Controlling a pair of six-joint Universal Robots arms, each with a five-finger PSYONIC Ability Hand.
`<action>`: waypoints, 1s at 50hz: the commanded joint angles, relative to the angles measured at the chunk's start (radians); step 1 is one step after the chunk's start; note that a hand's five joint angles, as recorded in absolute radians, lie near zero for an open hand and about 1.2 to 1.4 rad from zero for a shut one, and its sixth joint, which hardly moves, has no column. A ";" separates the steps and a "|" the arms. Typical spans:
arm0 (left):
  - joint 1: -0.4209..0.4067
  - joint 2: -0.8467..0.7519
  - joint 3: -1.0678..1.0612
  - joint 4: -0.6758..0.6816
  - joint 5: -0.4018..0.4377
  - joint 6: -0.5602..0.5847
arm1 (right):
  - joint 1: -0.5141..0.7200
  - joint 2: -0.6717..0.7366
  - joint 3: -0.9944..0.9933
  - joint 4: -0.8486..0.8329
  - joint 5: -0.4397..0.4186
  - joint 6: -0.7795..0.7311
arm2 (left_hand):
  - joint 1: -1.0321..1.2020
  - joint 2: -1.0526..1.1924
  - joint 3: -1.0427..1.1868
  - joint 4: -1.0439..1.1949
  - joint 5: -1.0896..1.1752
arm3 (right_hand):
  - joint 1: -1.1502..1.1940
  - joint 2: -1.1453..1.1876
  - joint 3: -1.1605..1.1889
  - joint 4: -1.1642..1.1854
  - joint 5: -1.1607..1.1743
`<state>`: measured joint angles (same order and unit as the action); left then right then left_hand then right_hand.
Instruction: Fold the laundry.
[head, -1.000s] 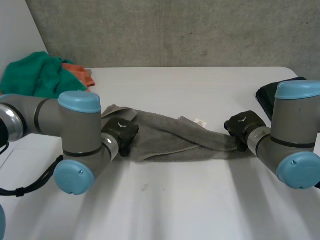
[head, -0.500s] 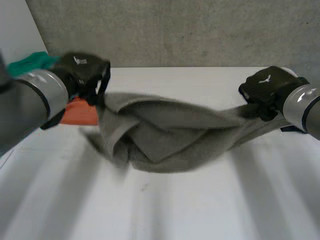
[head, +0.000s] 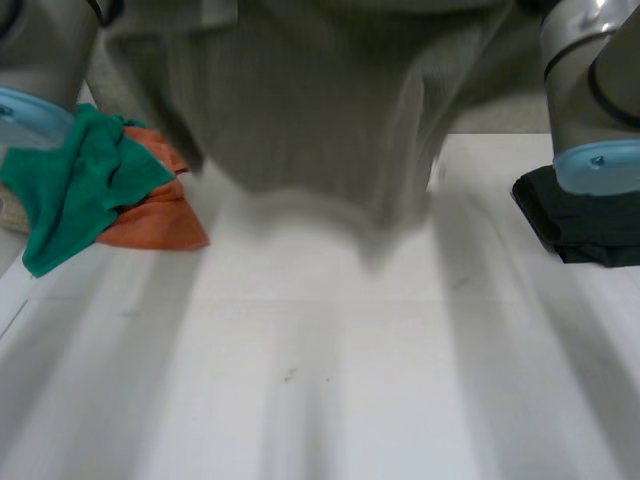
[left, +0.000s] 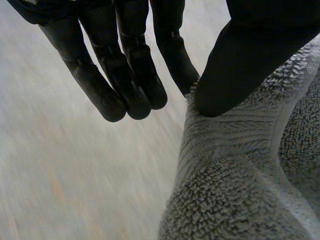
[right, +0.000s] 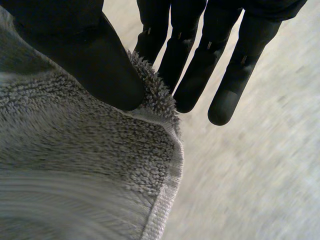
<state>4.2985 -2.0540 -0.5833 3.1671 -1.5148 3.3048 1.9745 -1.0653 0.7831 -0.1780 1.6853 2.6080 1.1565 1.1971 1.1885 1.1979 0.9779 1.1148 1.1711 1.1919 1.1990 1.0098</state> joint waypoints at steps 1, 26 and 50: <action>0.013 0.093 -0.101 -0.041 0.012 -0.011 | 0.004 -0.105 0.126 -0.020 -0.070 0.047 | 0.240 0.199 0.208 0.198 0.244 | 0.281 0.225 0.204 0.197 0.212; 0.106 -0.158 -0.730 -0.062 0.022 0.277 | 0.018 0.042 0.798 0.011 -0.260 -0.031 | -0.079 -0.119 -0.111 -0.120 -0.075 | 0.281 0.225 0.204 0.197 0.212; -0.012 -0.041 -0.928 0.027 0.012 0.272 | 0.009 0.024 0.821 0.018 -0.228 0.006 | -0.884 -0.925 -0.916 -0.926 -0.880 | 0.281 0.225 0.204 0.197 0.212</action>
<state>4.3271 -2.0246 -1.5462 3.1544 -1.4961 3.5747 1.9733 -1.0388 1.5996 -0.1612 1.4548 2.6164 0.2503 0.2423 0.2492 0.2363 0.0622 1.1148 1.1710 1.1920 1.1994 1.0119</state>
